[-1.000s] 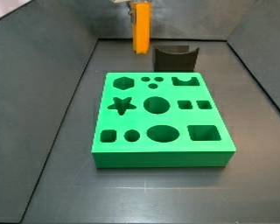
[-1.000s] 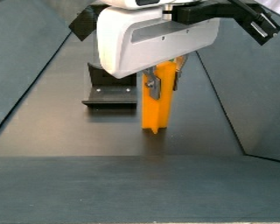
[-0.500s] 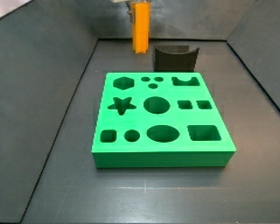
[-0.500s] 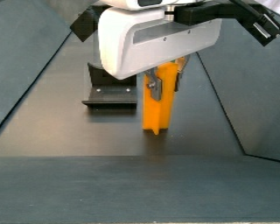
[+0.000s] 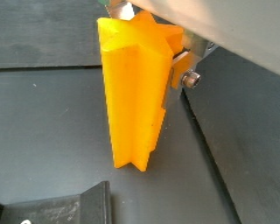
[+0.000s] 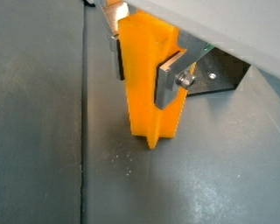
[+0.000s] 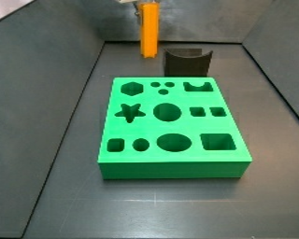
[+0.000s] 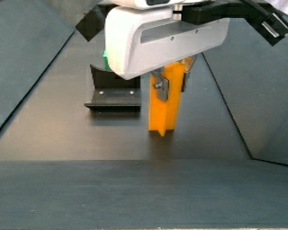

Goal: Pick up the star object. Move up. Move to above the board. Insert the star object.
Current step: Pick up the star object, then move up, then move to above the board.

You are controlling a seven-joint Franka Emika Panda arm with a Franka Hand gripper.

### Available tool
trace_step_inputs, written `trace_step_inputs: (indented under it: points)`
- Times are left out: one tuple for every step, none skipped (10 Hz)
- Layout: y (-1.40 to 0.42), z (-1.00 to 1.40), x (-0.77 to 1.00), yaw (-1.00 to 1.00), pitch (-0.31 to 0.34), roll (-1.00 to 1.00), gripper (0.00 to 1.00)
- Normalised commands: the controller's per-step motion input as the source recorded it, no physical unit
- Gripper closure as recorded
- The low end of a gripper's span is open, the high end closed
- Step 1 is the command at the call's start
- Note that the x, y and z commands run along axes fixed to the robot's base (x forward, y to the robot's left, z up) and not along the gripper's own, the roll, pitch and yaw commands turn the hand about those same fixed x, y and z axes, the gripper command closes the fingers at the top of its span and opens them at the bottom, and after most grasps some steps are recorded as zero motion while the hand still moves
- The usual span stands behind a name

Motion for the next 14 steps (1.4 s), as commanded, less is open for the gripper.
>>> trace_step_inputs:
  points:
    - [0.0, 0.0, 0.0, 0.0, 0.0, 0.0, 1.0]
    - [0.0, 0.0, 0.0, 0.0, 0.0, 0.0, 1.0]
    - [0.0, 0.83, 0.0, 0.0, 0.0, 0.0, 1.0]
    - [-0.01, 0.85, 0.0, 0.03, -0.001, 0.0, 1.0]
    - [-0.01, 0.7, -0.02, 0.02, 0.037, 0.01, 1.0]
    - [-0.01, 0.6, -0.02, 0.02, 0.046, 0.02, 1.0]
    - [0.0, 0.4, -0.01, 0.01, 0.06, 0.04, 1.0]
    - [0.0, 0.23, -0.01, 0.01, 0.074, 0.06, 1.0]
    - [-0.05, 1.0, -0.15, -0.2, 0.033, -0.12, 1.0]
    - [-0.05, 1.0, -0.16, -0.2, 0.038, -0.12, 1.0]
    - [-0.04, 1.0, -0.15, -0.15, 0.022, -0.09, 1.0]
    - [-0.04, 1.0, -0.14, -0.11, 0.016, -0.06, 1.0]
    - [-0.03, 1.0, -0.14, -0.07, 0.016, -0.02, 1.0]
    - [-0.03, 1.0, -0.13, -0.05, 0.029, 0.01, 1.0]
